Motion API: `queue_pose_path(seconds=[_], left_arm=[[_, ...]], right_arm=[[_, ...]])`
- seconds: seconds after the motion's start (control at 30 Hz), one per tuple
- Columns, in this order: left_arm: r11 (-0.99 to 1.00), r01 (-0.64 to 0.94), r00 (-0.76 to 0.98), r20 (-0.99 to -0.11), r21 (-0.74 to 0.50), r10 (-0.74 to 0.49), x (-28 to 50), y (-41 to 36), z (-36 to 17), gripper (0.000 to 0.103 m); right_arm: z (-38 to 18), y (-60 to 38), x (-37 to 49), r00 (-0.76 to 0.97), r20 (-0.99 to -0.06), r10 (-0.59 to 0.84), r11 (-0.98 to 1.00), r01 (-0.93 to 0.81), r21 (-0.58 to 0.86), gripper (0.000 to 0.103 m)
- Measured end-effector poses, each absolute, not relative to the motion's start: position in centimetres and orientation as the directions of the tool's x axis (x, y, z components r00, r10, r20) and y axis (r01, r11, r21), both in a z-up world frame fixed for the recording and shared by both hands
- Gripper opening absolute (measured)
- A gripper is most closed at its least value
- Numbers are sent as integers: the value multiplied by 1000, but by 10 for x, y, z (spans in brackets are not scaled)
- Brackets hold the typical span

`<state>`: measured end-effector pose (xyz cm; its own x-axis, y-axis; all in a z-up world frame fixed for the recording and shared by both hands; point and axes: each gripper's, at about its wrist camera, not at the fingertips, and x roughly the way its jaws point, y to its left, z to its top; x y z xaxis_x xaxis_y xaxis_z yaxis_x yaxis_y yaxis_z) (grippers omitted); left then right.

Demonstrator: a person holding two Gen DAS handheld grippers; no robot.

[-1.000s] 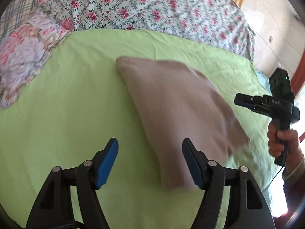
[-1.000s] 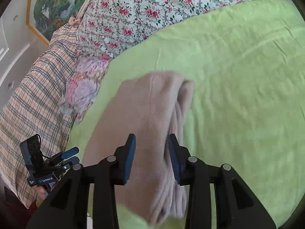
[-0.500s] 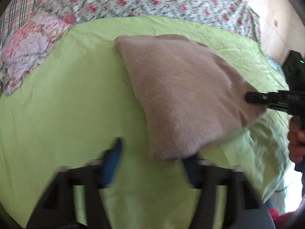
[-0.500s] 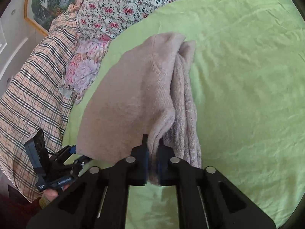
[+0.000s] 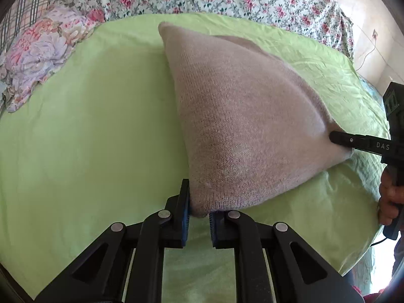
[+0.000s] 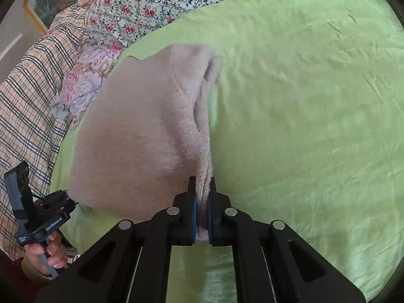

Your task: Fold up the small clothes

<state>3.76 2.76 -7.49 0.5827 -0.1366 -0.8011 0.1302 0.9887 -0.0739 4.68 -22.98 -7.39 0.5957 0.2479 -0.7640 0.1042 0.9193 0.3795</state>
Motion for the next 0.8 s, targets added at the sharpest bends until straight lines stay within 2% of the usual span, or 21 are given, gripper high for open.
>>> queue_pose_path(seconds=[0.2,0.3,0.53,0.63,0.73,0.8], left_arm=[[976,136,546,-810,-167,-215,40,41,-75,12],[967,171,535,-807,-188,-251,32,46,-67,14],[933,272,561,-749,-235,-352,28,60,-19,15],[920,294,606,-694,-258,-388,47,58,5,18],[897,336,626,-644,-287,-440,80,51,21,26],[902,336,632,-645,-272,-430,102,43,17,27]], right_arm=[[-66,-226,50,561,-792,242,926,111,361,9],[-60,-233,44,556,-789,261,909,133,394,20],[-20,-250,52,653,-717,242,897,131,422,20],[-7,-240,78,673,-693,258,898,97,428,20],[2,-222,111,681,-667,302,897,35,441,20],[-3,-211,135,655,-674,342,889,6,458,20]])
